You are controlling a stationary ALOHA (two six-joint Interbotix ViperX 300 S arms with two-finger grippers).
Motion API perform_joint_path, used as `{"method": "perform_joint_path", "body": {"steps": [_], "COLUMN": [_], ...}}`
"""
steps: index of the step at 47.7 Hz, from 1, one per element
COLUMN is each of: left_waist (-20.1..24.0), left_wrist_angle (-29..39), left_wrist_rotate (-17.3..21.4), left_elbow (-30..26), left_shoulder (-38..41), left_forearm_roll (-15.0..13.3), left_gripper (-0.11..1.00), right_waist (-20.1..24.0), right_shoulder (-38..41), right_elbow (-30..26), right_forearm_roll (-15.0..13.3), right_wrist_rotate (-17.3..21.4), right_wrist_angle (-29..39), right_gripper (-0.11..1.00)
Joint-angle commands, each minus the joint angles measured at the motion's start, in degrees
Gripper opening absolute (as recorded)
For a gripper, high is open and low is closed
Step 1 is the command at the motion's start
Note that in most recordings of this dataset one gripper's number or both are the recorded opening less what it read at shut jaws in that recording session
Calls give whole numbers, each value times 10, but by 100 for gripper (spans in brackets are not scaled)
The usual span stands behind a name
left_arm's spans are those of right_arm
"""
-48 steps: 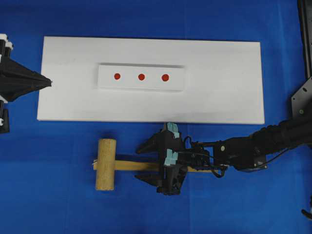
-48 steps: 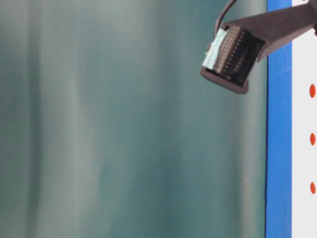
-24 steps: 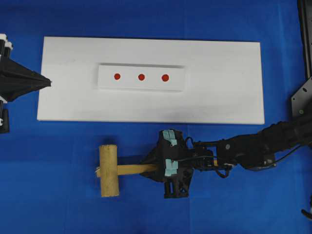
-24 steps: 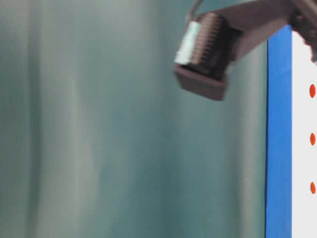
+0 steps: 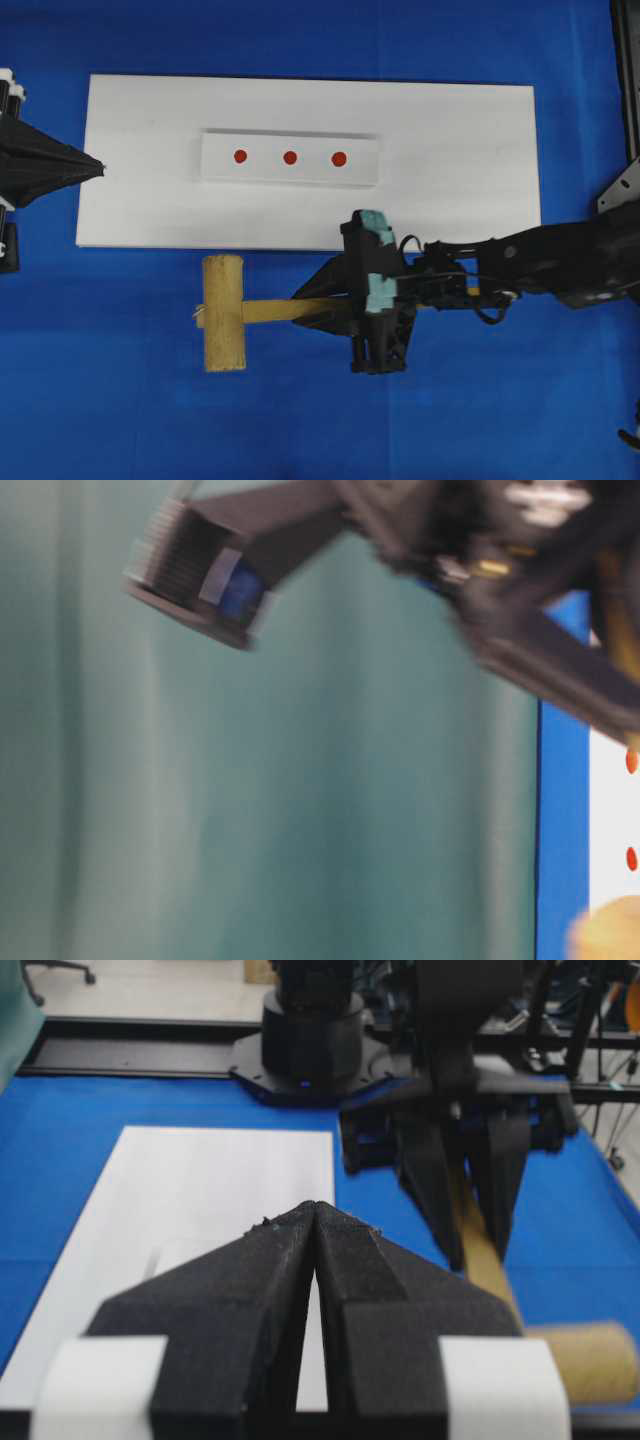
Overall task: Hit the mark with a hammer.
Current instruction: 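Lift the mallet with the right gripper and carry it over the red dots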
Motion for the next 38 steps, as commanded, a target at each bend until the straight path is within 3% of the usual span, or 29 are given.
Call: {"method": "perform_joint_path", "body": {"steps": [1,16,21,38], "left_waist": [-1,-1,-1,-1], "left_wrist_angle": [-3,-3,-3,-3], "left_wrist_rotate": [-1,-1,-1,-7], "left_elbow": [-7,-7,-7,-7], "left_shoulder": [1,-2,-3,-3], "left_forearm_roll": [-1,-1,-1,-1], "left_gripper": [0,0,0,0], "right_waist": [2,-16,-40,-136], "right_shoulder": [-51,-75,-76,-92], "right_elbow": [-6,-1,0,16], "right_forearm_roll": [-3,-3,-6,-10], "right_wrist_rotate": [-13,-27,-37,-128], "right_wrist_angle": [6,11,14,22], "right_gripper": [10,10,10,10]}}
